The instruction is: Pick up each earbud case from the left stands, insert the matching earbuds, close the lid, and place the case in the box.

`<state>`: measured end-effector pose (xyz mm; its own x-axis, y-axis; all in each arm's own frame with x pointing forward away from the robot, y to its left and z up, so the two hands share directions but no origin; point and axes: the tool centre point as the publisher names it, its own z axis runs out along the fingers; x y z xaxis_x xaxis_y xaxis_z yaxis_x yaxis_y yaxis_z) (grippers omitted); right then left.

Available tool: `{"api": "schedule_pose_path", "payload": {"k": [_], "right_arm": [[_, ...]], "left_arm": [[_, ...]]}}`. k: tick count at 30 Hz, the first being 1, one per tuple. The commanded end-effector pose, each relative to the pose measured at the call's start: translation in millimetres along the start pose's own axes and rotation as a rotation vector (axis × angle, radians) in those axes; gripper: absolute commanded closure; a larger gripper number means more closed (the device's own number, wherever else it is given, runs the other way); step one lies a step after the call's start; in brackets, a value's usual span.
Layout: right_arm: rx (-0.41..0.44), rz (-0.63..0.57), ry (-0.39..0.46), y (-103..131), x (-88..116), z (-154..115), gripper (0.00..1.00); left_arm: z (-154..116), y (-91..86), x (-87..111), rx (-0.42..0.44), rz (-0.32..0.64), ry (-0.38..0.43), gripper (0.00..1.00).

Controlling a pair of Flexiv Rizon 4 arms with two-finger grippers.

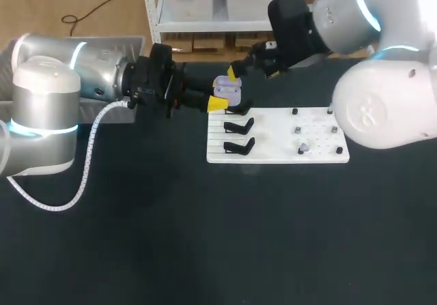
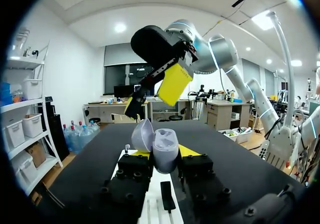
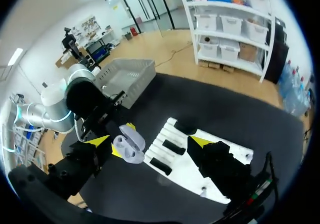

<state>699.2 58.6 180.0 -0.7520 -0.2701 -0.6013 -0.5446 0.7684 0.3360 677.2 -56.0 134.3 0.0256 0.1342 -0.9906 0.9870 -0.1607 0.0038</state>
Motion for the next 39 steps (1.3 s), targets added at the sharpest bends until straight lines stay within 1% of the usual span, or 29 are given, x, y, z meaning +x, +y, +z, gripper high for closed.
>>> {"api": "schedule_pose_path", "payload": {"k": [1,3,7,13,17,20,25,29,35,39], "right_arm": [[0.073,-0.040,-0.044,-1,9,-26,0.00],[0.097,-0.068,-0.053,-6,8,-34,0.00],[0.153,-0.080,-0.061,-20,9,-47,0.00],[0.242,-0.093,-0.031,-44,16,-57,0.00],[0.307,-0.135,0.021,-60,24,-59,0.00],[0.344,-0.150,0.062,-75,30,-59,0.00],[0.480,-0.214,0.139,-105,41,-56,0.00],[0.545,-0.221,0.200,-131,52,-52,0.00],[0.593,-0.203,0.267,-159,67,-45,0.00],[0.601,-0.185,0.290,-172,73,-40,0.00]], "left_arm": [[-1,-2.1,0.1,-0.017,0.017,0.004,1.00],[-1,-3.1,0.0,-0.029,0.028,0.000,1.00],[-1,-3.3,-0.1,-0.051,0.033,0.002,1.00],[-2,-2.2,1.3,-0.071,0.019,-0.007,1.00],[-1,-2.9,2.5,-0.072,0.009,-0.015,1.00],[1,-3.5,2.9,-0.056,0.006,-0.012,1.00],[1,-3.6,2.6,-0.048,0.007,-0.010,1.00],[1,-3.6,2.6,-0.048,0.007,-0.010,1.00],[1,-3.6,2.6,-0.048,0.007,-0.010,1.00],[1,-3.6,2.6,-0.048,0.007,-0.010,1.00]]}}
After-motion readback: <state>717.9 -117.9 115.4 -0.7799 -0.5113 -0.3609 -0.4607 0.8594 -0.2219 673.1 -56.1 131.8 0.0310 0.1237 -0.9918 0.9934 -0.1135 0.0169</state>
